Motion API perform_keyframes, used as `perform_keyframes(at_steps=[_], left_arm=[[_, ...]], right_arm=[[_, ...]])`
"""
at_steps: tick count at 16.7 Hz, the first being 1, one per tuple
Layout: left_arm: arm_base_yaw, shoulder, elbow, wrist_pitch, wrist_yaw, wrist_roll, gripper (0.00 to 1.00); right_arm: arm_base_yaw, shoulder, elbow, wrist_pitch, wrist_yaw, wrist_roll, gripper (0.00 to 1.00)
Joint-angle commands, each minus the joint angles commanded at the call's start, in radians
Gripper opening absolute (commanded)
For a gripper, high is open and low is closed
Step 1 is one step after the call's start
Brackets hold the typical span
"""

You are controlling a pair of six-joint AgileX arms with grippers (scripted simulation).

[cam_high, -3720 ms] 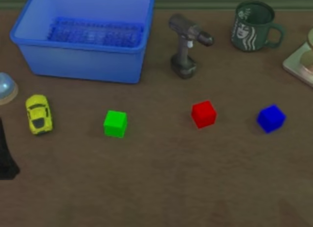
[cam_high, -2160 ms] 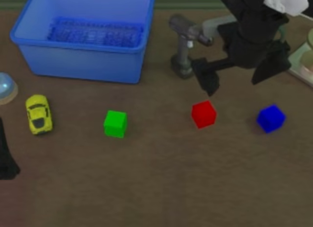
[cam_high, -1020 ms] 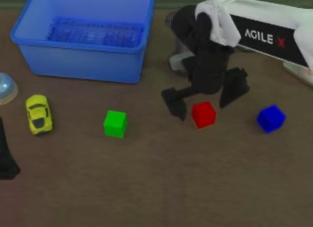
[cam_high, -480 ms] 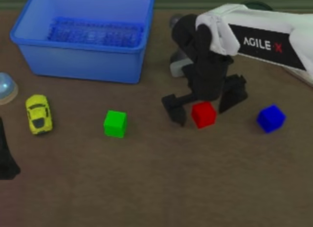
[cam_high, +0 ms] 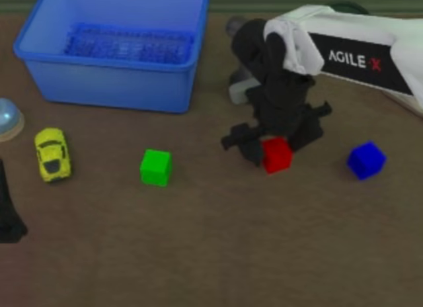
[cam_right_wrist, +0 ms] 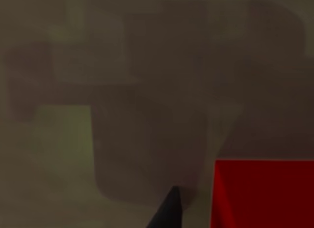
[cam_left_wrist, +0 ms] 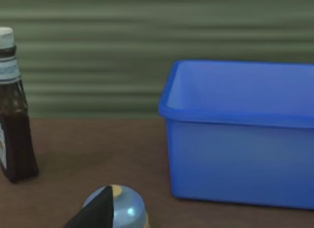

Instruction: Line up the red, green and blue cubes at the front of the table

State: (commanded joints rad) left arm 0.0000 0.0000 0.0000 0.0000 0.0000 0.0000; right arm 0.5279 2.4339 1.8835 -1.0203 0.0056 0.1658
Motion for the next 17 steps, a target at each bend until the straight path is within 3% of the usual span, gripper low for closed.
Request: perform_keyframes(at_steps=[3,4,13,17], left_arm=[[0.000,0.000,0.000,0.000,0.000,0.000,1.00],[0.000,0.000,0.000,0.000,0.000,0.000,1.00],[0.000,0.000,0.000,0.000,0.000,0.000,1.00],[0.000,0.000,0.000,0.000,0.000,0.000,1.00]], right_arm=[[0.000,0.000,0.000,0.000,0.000,0.000,0.02],[0.000,0.000,0.000,0.000,0.000,0.000,0.00],[-0.003,-0.034,0.013,-0.012,0.005,-0.003,0.00],[0.000,-0.054,0.105,-0.124,0.005,-0.002,0.00]])
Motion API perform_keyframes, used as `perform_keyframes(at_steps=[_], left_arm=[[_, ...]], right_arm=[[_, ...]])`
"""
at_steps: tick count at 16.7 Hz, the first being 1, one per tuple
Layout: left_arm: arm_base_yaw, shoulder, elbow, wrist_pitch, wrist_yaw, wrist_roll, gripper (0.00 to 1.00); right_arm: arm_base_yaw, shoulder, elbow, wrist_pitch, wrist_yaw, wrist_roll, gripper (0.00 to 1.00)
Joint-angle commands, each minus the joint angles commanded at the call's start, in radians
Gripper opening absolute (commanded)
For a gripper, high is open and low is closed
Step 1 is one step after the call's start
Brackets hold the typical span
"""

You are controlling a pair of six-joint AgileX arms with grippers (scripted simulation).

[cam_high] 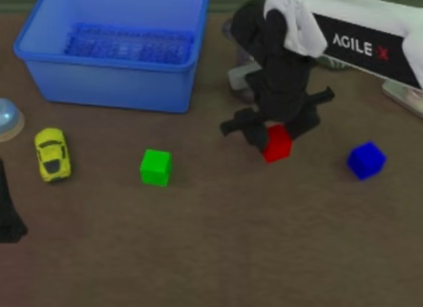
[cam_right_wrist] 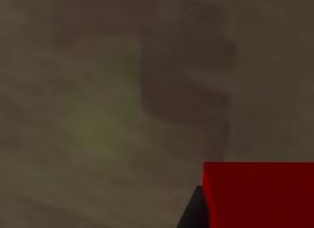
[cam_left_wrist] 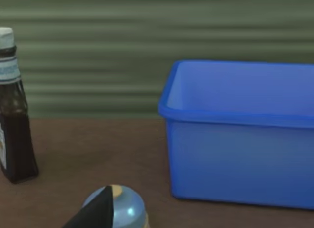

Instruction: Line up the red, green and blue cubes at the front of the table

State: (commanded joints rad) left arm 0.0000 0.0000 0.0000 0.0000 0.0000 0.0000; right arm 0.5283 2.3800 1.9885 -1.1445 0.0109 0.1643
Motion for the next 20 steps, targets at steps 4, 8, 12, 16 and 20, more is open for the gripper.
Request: perform_keyframes(at_steps=[4,8,12,16,20], left_arm=[[0.000,0.000,0.000,0.000,0.000,0.000,1.00],[0.000,0.000,0.000,0.000,0.000,0.000,1.00],[0.000,0.000,0.000,0.000,0.000,0.000,1.00],[0.000,0.000,0.000,0.000,0.000,0.000,1.00],[0.000,0.000,0.000,0.000,0.000,0.000,1.00]], right_arm=[[0.005,-0.026,0.093,-0.122,-0.001,-0.002,0.00],[0.000,-0.025,0.097,-0.125,-0.001,-0.001,0.00],[0.049,-0.026,0.101,-0.131,0.001,0.069,0.00],[0.179,-0.038,0.096,-0.145,0.008,0.294,0.00],[0.340,-0.059,0.073,-0.162,0.014,0.601,0.00]])
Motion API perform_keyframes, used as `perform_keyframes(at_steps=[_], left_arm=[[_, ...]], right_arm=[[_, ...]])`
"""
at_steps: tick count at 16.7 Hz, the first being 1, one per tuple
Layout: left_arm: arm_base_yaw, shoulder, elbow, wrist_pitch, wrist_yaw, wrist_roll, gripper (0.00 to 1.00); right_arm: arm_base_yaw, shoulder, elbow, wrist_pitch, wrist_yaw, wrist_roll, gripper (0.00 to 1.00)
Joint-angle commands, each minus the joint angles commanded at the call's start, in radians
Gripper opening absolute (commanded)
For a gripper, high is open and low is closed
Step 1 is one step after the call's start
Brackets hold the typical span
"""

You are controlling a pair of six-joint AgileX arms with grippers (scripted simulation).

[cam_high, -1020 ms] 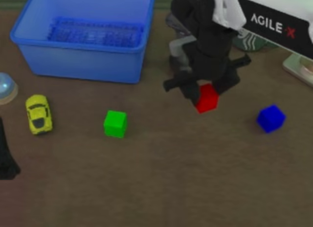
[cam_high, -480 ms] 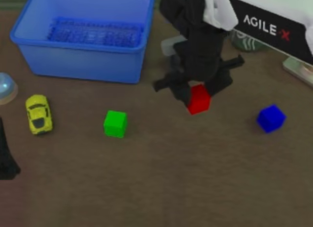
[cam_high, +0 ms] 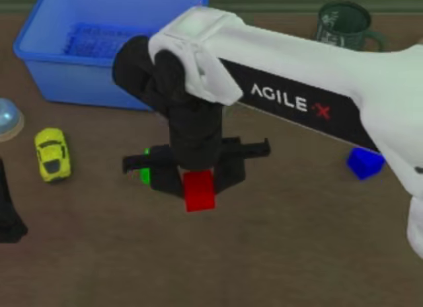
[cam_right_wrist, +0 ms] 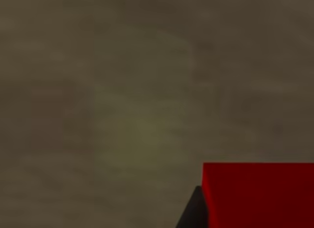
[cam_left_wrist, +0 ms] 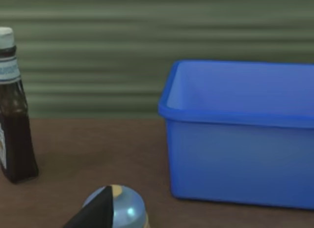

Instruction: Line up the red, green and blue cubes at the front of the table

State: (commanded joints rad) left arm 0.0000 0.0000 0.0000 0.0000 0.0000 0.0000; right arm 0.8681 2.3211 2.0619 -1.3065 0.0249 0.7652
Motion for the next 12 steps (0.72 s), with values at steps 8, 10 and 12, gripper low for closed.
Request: perform_keyframes(at_steps=[8,10,12], left_arm=[[0.000,0.000,0.000,0.000,0.000,0.000,1.00],[0.000,0.000,0.000,0.000,0.000,0.000,1.00],[0.000,0.000,0.000,0.000,0.000,0.000,1.00]], right_arm=[[0.180,-0.050,-0.033,-0.001,0.009,0.294,0.00],[0.180,-0.050,-0.033,-0.001,0.009,0.294,0.00],[0.176,-0.045,-0.033,0.003,0.008,0.293,0.00]])
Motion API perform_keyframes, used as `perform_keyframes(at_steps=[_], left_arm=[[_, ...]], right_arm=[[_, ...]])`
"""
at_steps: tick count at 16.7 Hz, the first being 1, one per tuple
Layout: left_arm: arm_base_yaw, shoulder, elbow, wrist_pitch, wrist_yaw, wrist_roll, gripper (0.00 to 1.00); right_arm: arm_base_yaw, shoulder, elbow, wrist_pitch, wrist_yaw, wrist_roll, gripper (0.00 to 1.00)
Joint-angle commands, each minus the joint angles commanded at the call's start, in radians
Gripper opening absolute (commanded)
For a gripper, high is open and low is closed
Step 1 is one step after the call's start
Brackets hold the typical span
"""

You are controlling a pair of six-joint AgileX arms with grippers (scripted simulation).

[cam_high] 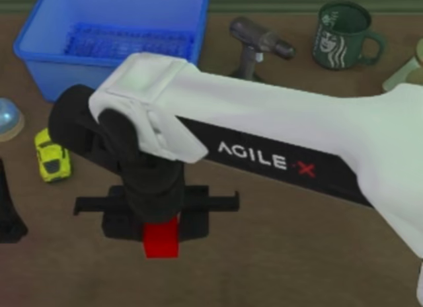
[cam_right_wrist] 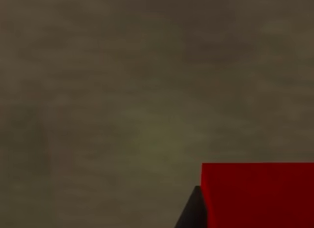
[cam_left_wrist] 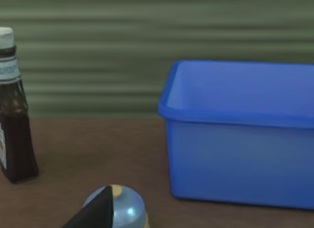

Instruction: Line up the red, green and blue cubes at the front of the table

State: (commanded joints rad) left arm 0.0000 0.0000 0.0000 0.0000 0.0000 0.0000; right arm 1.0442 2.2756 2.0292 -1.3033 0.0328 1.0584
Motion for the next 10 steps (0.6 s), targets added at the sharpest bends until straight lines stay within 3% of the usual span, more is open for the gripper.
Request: perform_keyframes(at_steps=[7,10], left_arm=[[0.000,0.000,0.000,0.000,0.000,0.000,1.00],[0.000,0.000,0.000,0.000,0.000,0.000,1.00]], right_arm=[[0.004,0.032,-0.186,0.224,0.002,0.002,0.00],[0.006,0.039,-0.206,0.245,0.002,0.003,0.00]])
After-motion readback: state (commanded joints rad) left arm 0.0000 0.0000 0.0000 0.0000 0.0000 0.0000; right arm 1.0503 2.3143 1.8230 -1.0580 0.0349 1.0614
